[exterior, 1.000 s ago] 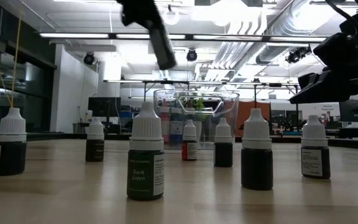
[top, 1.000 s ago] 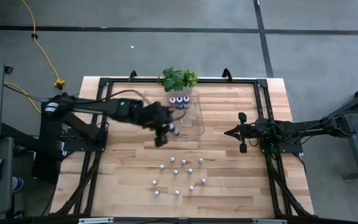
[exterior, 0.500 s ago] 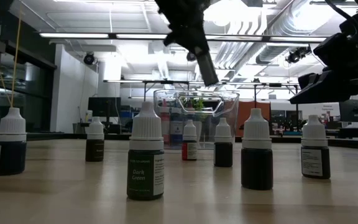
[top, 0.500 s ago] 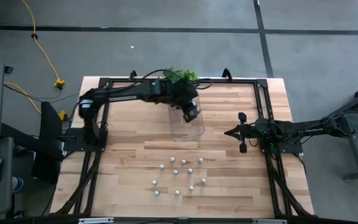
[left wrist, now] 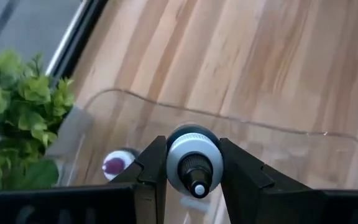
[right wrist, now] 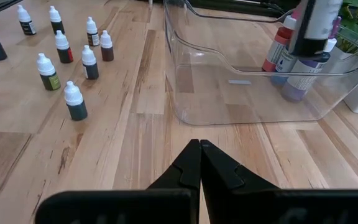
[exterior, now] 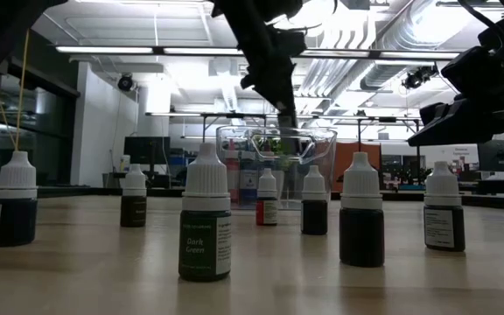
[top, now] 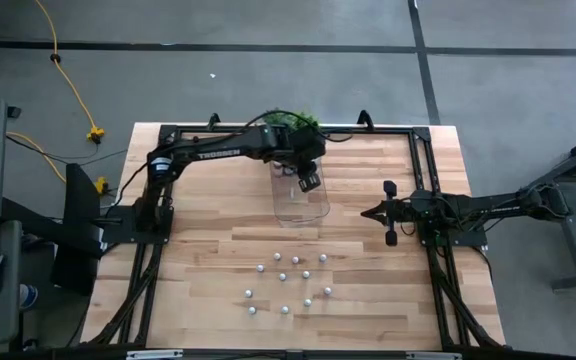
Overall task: Pick & Place food coloring
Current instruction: Put the large black food coloring bottle into the transparent bin
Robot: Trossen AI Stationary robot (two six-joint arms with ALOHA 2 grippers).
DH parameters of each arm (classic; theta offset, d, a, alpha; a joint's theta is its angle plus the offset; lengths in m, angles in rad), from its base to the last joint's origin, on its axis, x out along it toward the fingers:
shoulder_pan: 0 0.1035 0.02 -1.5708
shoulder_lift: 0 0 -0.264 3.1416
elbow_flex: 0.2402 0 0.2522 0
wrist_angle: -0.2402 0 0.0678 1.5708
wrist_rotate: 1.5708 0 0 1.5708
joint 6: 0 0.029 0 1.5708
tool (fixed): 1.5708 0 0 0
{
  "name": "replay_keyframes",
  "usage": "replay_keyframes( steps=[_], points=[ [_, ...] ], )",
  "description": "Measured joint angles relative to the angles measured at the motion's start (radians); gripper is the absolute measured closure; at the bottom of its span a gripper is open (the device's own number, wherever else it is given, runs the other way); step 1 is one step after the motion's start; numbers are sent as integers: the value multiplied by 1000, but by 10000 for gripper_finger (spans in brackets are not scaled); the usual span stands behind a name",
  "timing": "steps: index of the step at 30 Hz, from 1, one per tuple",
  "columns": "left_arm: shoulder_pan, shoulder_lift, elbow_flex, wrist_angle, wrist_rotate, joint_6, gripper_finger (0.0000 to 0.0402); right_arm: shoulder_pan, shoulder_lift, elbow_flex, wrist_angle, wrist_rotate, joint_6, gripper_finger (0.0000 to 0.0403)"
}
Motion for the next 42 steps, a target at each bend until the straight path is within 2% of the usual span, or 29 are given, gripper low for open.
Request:
replay_keyframes(
  steps=[9, 21, 32, 42],
  points=[
    [2, 36, 0, 10, -47, 69, 305, 0, 0, 0, 1, 0, 0, 402],
    [30, 69, 0, -9, -46, 70, 305, 0, 0, 0, 1, 0, 0, 402],
    [48, 177, 147, -45, -33, 94, 305, 0, 0, 0, 4, 0, 0, 402],
    [79, 191, 153, -51, -53, 105, 305, 0, 0, 0, 3, 0, 0, 402]
  ],
)
